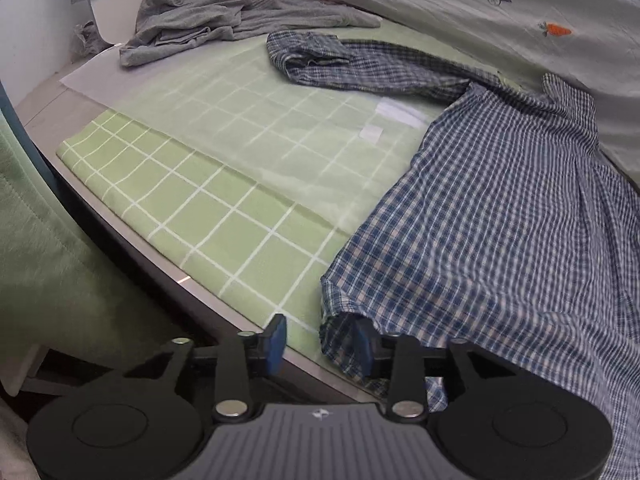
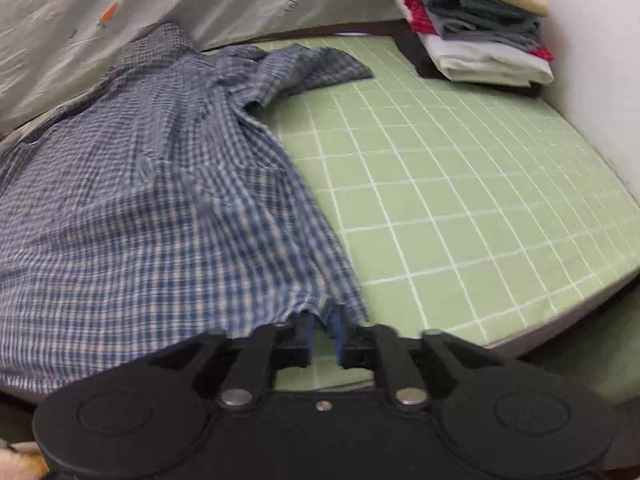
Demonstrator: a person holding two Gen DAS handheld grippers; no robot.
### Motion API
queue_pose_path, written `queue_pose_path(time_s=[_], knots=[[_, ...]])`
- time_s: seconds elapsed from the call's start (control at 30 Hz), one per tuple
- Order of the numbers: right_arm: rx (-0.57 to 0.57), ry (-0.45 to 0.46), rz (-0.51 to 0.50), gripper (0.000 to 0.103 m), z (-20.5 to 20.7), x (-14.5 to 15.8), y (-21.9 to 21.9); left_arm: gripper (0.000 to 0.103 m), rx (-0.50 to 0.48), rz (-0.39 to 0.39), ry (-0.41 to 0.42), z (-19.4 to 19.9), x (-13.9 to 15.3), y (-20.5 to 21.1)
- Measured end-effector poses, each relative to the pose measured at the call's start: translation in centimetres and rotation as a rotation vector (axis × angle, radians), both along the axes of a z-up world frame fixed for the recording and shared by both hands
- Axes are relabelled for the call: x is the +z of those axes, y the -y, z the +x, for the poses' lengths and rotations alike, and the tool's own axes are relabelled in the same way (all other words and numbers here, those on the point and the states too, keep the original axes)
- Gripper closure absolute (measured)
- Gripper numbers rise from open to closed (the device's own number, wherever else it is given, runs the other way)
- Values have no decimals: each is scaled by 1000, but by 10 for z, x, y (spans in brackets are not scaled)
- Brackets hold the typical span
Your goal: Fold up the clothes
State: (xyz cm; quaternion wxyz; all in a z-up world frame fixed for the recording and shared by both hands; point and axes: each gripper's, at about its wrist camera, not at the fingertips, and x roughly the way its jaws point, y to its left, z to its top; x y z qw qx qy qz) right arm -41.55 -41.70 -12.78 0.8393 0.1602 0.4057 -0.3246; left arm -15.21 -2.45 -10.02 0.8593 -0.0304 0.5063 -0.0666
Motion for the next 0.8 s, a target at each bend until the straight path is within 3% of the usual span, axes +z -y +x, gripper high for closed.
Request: queue_pose_path(time_s=[0.03, 0.17, 0.3, 0.53, 0.8], knots=[[30, 22, -22, 65, 2, 7, -2, 47, 5, -9, 18, -1, 6, 1], [105, 109, -51, 61, 12, 30, -2, 42, -41, -12, 70, 2, 19, 19], [91, 176, -20, 49, 17, 41, 14, 37, -67, -32, 92, 2, 22, 41], [116, 124, 50, 50, 62, 14, 42, 36, -235, -5, 65, 11, -1, 114], [197, 94, 108, 27, 136, -23, 50, 31, -437, 10, 31, 4, -36, 221]])
